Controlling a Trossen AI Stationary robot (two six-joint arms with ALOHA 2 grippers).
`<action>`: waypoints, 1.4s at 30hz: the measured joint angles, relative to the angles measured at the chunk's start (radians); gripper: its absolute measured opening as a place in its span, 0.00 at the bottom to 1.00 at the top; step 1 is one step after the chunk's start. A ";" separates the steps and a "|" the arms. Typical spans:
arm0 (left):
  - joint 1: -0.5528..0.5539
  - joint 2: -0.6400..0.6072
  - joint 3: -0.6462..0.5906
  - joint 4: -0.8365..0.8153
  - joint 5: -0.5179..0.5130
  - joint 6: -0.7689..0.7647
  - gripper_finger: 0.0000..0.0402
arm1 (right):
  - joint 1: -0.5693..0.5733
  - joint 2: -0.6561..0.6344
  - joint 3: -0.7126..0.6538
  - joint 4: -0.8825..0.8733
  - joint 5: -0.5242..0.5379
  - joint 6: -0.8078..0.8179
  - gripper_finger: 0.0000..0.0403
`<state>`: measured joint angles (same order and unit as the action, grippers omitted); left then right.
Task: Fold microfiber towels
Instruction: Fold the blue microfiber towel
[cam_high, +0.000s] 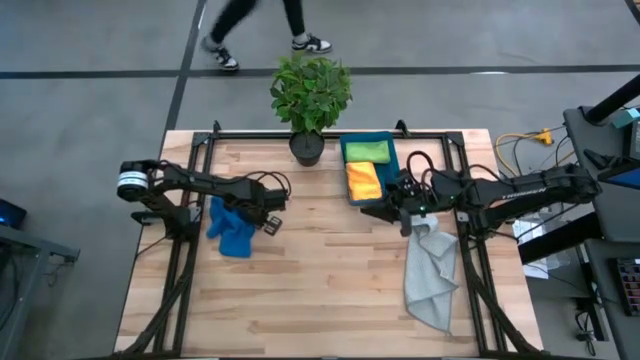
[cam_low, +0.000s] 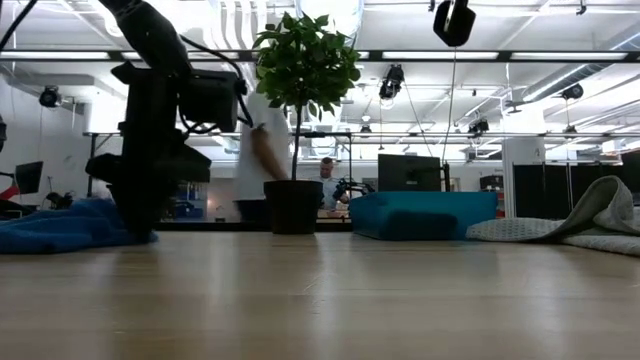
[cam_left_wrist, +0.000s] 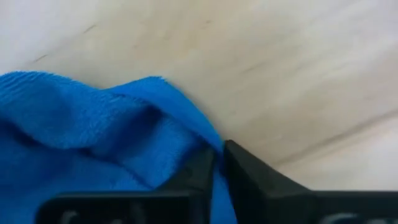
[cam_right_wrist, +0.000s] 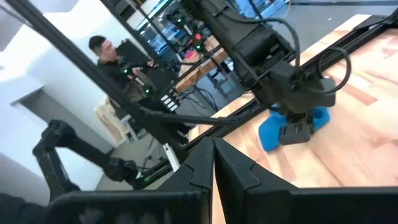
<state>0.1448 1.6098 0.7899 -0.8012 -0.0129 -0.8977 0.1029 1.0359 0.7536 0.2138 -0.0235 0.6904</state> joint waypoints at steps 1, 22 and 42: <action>0.000 0.001 -0.005 0.006 0.010 0.014 0.03 | 0.010 0.000 0.000 0.000 0.000 -0.007 0.02; -0.440 -0.107 0.773 -0.333 -0.180 1.100 0.00 | 0.069 0.011 0.004 0.119 -0.002 -0.219 0.02; -0.385 -0.107 0.965 -0.225 -0.820 1.106 0.00 | 0.070 0.492 0.600 -0.235 0.259 -0.549 0.41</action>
<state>-0.2401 1.5025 1.7550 -1.0260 -0.8329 0.2081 0.1724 1.5281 1.3535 -0.0213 0.2351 0.1410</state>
